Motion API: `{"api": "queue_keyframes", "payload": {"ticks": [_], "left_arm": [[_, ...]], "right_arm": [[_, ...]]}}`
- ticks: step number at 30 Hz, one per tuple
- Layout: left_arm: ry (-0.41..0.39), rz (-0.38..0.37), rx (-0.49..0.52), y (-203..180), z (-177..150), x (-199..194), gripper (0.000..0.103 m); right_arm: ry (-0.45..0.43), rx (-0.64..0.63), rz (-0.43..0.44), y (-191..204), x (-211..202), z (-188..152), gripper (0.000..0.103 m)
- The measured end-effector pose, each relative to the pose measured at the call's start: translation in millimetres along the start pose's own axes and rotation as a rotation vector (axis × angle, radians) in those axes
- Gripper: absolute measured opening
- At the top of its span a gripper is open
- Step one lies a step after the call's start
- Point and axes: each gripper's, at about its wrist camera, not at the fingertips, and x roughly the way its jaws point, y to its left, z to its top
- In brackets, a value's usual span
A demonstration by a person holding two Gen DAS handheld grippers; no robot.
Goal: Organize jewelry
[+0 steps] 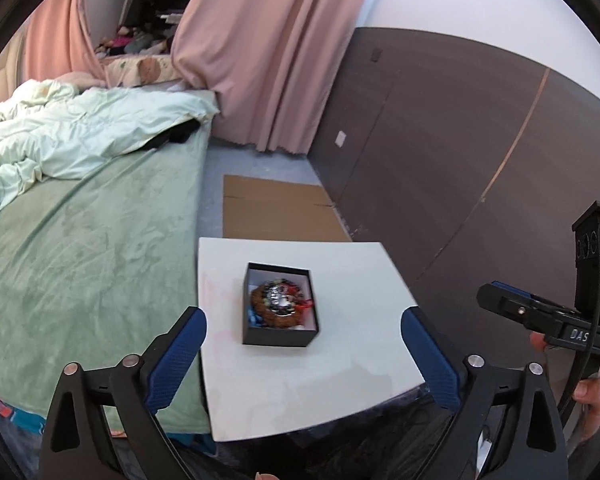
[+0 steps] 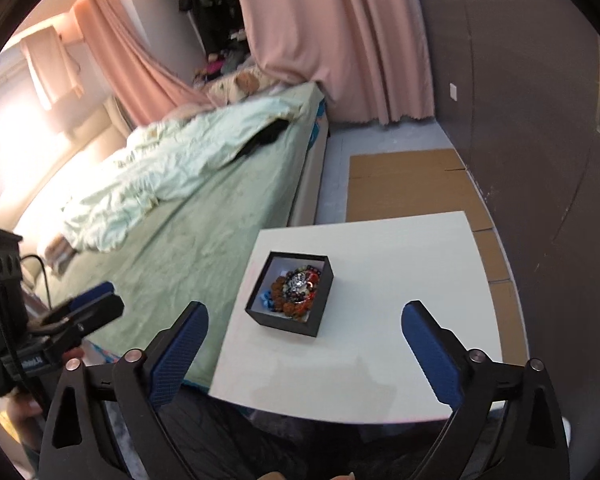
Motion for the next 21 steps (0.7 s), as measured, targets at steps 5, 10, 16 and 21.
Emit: {"api": "queue_keyframes", "payload": {"ticks": [5,10,16,21], "left_arm": [[-0.052,0.001,0.030,-18,-11,-26,0.103],[-0.096,0.020,0.062,-34,-27,-50,0.103],[-0.147,0.024,0.095,-47,-48,-78,0.103],[-0.164,0.013,0.121,-57,-68,-92,0.103]], "right_arm": [[-0.050,-0.004,-0.009,0,-32,-16,0.103],[-0.086,-0.002,-0.011,1,-56,-34,0.103],[-0.114,-0.035,-0.050,8,-77,-59,0.103],[-0.150,-0.049,-0.053,11,-94,-82,0.103]]}}
